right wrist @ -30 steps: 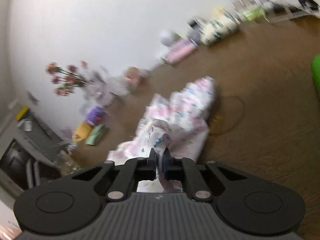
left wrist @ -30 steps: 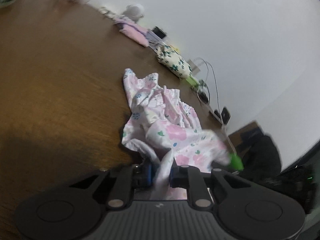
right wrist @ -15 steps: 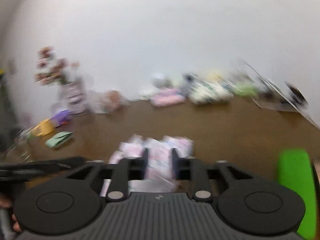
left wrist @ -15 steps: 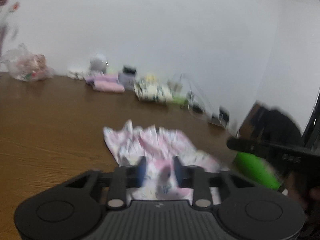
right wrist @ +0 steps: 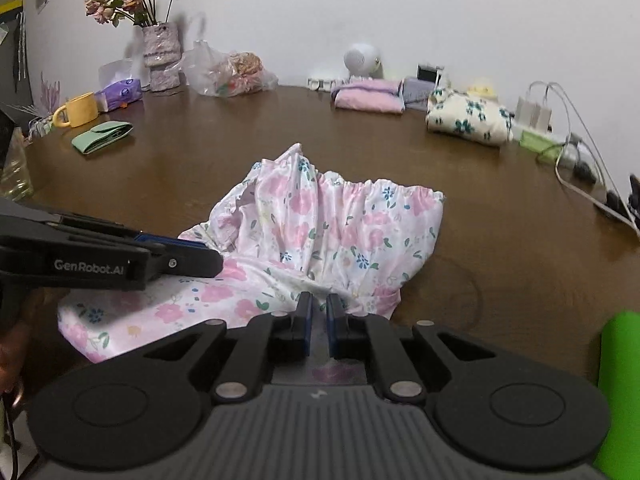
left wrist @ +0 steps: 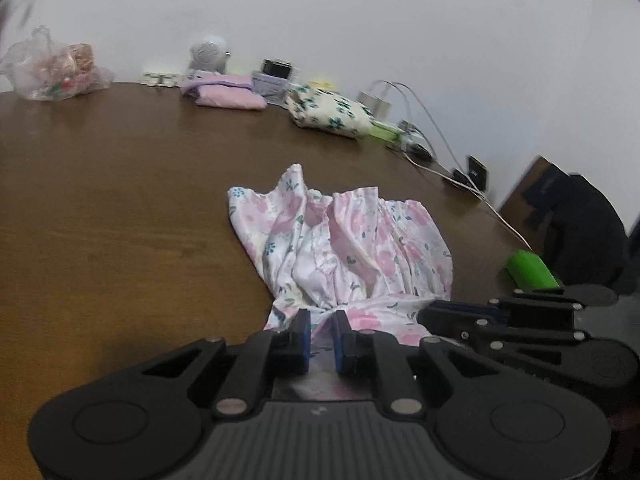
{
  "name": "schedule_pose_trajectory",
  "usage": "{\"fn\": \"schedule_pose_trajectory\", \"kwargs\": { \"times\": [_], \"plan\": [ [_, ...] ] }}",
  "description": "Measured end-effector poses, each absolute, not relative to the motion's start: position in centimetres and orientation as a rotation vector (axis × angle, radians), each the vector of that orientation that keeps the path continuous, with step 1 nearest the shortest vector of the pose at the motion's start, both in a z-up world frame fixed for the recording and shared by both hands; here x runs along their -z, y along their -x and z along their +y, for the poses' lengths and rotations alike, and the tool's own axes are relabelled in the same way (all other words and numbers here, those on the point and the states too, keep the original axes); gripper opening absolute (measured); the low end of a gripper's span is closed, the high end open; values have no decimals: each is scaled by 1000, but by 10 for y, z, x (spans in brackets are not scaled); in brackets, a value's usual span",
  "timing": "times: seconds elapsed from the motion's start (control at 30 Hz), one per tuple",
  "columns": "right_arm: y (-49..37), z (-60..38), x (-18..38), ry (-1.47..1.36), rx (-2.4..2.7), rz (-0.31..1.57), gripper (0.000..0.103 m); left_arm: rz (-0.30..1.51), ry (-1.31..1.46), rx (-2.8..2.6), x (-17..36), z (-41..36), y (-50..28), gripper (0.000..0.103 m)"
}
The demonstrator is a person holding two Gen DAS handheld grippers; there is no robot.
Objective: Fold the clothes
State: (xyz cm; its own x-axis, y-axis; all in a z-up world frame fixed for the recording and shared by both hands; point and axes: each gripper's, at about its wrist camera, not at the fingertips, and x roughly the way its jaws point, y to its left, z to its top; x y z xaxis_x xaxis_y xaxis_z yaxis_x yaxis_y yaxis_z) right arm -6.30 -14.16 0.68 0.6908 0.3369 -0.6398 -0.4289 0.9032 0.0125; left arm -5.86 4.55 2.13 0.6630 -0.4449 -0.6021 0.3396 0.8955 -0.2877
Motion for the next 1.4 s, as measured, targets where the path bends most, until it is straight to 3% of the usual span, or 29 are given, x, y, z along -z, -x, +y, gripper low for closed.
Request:
{"fn": "schedule_pose_trajectory", "kwargs": {
  "times": [0.13, 0.2, 0.27, 0.33, 0.43, 0.63, 0.83, 0.9, 0.97, 1.0, 1.07, 1.13, 1.4],
  "plan": [
    [78, -154, -11, 116, -479, 694, 9, 746, 151, 478, -24, 43, 65, 12],
    [87, -163, -20, 138, -516, 666, 22, 768, 169, 484, -25, 45, 60, 11],
    [103, -163, -22, 246, -616, 602, 71, 786, 192, 495, -26, 47, 56, 11],
    [121, -161, -23, 367, -722, 528, 85, 800, 210, 512, -26, 49, 51, 11],
    [147, -159, -26, 547, -877, 411, 85, 828, 220, 534, -27, 51, 44, 11],
    [137, -147, -6, 655, -961, 426, 84, 858, 183, 563, -30, 50, 36, 11],
    [110, -152, -7, 521, -986, 528, 66, 852, 154, 603, -31, 50, 33, 13],
    [103, -156, -6, 453, -994, 570, 62, 831, 146, 628, -32, 52, 34, 24],
    [103, -159, -8, 412, -987, 601, 56, 727, 63, 678, -42, 52, 55, 49],
    [102, -161, -10, 384, -989, 622, 54, 669, 17, 703, -48, 52, 67, 57],
    [99, -167, -13, 310, -1019, 672, 48, 541, -86, 764, -59, 51, 93, 85],
    [96, -175, -15, 234, -1055, 723, 44, 417, -199, 862, -63, 48, 125, 87],
    [77, -200, -10, -42, -1152, 909, 40, 314, -548, 968, -37, 30, 176, 87]
  ]
}}
